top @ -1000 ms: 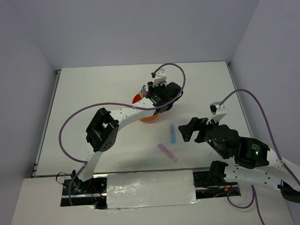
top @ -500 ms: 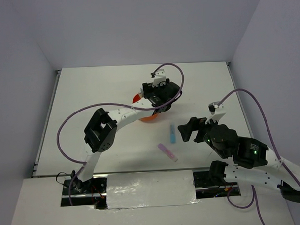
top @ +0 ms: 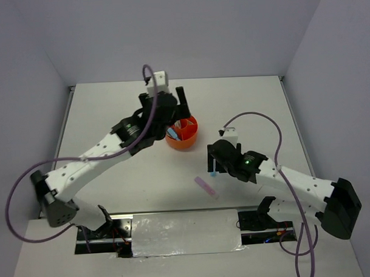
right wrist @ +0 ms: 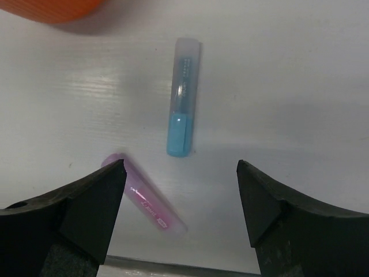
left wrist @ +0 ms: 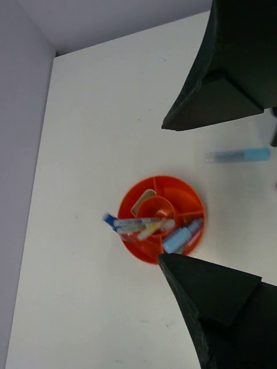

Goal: Sort the stationery into containers
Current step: Pick up the pen from the corner of the board.

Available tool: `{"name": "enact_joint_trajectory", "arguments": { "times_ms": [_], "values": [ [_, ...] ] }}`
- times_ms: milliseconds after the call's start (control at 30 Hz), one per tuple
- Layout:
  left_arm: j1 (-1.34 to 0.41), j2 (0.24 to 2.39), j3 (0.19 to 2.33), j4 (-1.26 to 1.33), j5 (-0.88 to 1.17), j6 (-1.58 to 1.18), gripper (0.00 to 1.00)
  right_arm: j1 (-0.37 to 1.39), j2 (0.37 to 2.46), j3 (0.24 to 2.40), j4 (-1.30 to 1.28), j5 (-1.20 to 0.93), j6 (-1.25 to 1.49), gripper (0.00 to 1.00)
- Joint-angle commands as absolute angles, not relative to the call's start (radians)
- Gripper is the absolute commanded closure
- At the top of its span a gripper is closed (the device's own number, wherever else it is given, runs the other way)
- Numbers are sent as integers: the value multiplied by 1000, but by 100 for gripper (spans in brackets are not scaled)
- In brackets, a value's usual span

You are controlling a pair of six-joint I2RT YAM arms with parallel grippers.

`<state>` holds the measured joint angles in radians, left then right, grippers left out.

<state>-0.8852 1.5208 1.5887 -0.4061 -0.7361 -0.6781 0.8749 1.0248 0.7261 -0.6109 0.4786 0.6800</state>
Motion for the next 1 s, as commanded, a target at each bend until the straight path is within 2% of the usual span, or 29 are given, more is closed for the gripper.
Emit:
{"name": "enact_joint_trajectory", "arguments": {
  "times_ms": [0,67,233,300,433,667,867,967],
  "values": [
    [-887,1357,1421,-511,-641,-653,1,857,1109,736,-488,390,678,20],
    [-885,1218,1289,-523,-615,-646,1,868,1164,750,-466,350,661,26],
    [-880,935,1070,-597,-554,-652,1,910,1172,703,-373,229,563,27],
    [-881,875,1031,-633,-519,-647,1,913,1167,678,-350,138,496,27],
    [-879,754,945,-663,-482,-631,1,916,1164,643,-365,91,448,27],
    [-879,719,865,-614,-390,-621,1,949,1226,646,-399,100,411,33],
    [-880,739,805,-532,-301,-656,1,1006,1391,704,-500,162,468,34],
    [-881,753,801,-514,-290,-672,1,1009,1459,718,-509,193,489,40]
  ]
}}
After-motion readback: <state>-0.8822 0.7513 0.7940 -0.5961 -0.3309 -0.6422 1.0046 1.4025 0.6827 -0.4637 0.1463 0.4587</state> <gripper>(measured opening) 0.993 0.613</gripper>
